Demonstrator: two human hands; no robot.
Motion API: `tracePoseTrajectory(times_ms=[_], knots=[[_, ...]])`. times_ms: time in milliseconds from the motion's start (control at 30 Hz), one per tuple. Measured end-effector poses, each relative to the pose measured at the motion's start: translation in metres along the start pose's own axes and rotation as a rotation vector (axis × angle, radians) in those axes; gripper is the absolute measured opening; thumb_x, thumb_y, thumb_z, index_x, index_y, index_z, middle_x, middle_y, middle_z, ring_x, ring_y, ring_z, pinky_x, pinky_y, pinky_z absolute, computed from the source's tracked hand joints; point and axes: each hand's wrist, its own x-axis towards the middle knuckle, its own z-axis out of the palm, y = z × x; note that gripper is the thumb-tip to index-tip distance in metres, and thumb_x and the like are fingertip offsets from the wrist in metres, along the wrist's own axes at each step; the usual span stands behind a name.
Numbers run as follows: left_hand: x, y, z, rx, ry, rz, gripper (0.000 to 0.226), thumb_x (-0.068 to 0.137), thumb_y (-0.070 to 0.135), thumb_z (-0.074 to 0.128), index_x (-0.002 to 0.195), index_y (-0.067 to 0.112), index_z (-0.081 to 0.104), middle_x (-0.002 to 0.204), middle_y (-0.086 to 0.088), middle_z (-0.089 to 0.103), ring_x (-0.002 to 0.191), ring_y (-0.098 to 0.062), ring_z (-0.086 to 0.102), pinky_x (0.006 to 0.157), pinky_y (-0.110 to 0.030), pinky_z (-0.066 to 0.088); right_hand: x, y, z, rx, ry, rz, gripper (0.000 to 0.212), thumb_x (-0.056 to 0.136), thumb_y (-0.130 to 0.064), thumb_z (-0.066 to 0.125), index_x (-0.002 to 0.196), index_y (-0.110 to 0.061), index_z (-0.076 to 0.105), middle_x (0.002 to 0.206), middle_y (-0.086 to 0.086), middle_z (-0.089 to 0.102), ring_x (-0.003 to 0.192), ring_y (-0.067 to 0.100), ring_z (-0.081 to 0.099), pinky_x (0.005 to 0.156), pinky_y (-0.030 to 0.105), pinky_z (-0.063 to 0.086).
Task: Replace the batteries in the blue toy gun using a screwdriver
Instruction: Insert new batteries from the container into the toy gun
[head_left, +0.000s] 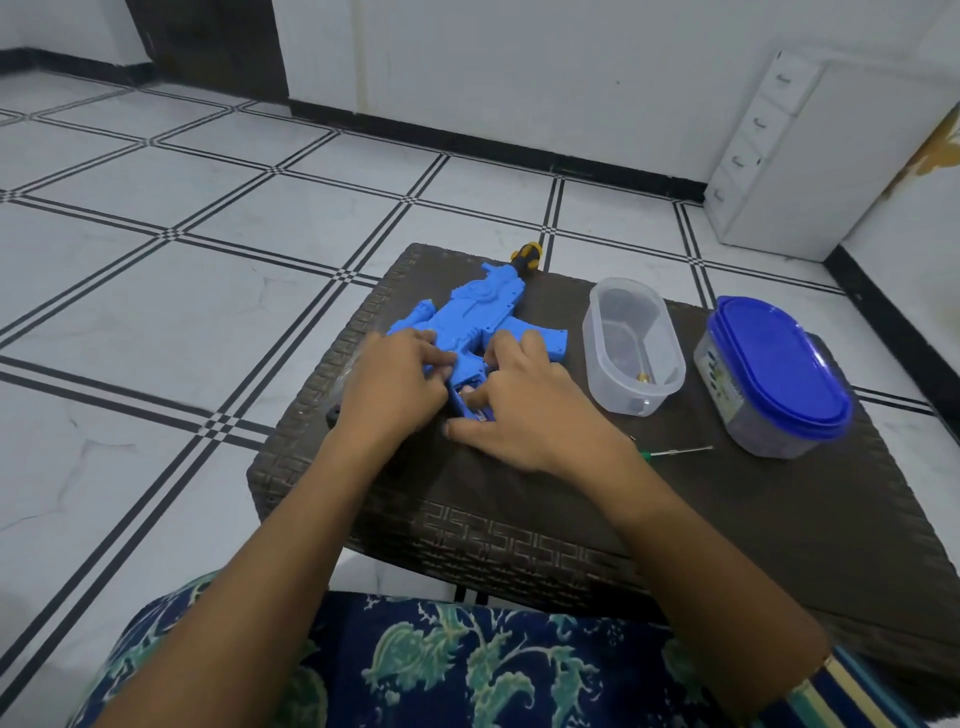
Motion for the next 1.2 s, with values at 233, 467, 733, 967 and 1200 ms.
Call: tracePoseTrajectory(times_ms=[233,467,733,967,1200], knots=[[-0.007,-0.002,0.003,-0.027,0.005,-0.027,0.029,0.085,0.027,0.058,0.11,0.027,0.071,0.138,0.0,0.053,0.13,-0.021,0.046,0.103,-0.045,0.04,-0.001,0.0,-0.013,-0.013,-0.098,0.046,0.046,0.087,-0.062,0.05,0.089,-0.023,0.075,0.115,0.001,0.035,0.115,0.023,0.028,0.096,0.052,0.031],[-0.02,0.017,0.007,0.139,0.049,-0.064,0.026,0.09,0.035,0.052,0.109,0.029,0.068,0.151,0.014,0.032,0.139,-0.018,0.023,0.104,-0.054,0.03,0.001,0.05,-0.026,0.365,0.414,0.304,0.018,0.089,-0.019,0.055,0.092,-0.014,0.073,0.101,0.004,0.063,0.093,0.022,0.059,0.082,0.036,0.049],[-0.022,0.029,0.011,0.233,0.056,-0.022,0.025,0.091,0.025,0.05,0.104,0.016,0.069,0.143,0.007,0.047,0.133,-0.014,0.036,0.098,-0.051,0.035,0.007,0.107,-0.043,0.004,0.048,0.742,0.035,0.086,-0.011,0.063,0.12,-0.002,0.058,0.106,0.014,0.062,0.09,0.026,0.061,0.069,0.031,0.047],[-0.024,0.027,0.011,0.26,0.048,-0.007,0.026,0.092,0.027,0.049,0.107,0.018,0.068,0.143,0.007,0.047,0.134,-0.013,0.036,0.098,-0.051,0.035,0.021,0.107,-0.035,0.001,-0.07,0.745,0.031,0.092,-0.015,0.058,0.122,-0.005,0.057,0.119,0.014,0.061,0.11,0.029,0.058,0.082,0.035,0.046],[-0.024,0.028,0.009,0.252,0.046,-0.008,0.026,0.092,0.027,0.049,0.107,0.018,0.069,0.143,0.007,0.047,0.133,-0.014,0.036,0.098,-0.052,0.036,0.002,0.09,-0.07,0.407,0.559,0.513,0.011,0.093,-0.017,0.058,0.103,-0.017,0.064,0.09,0.003,0.067,0.074,0.016,0.064,0.064,0.029,0.05]])
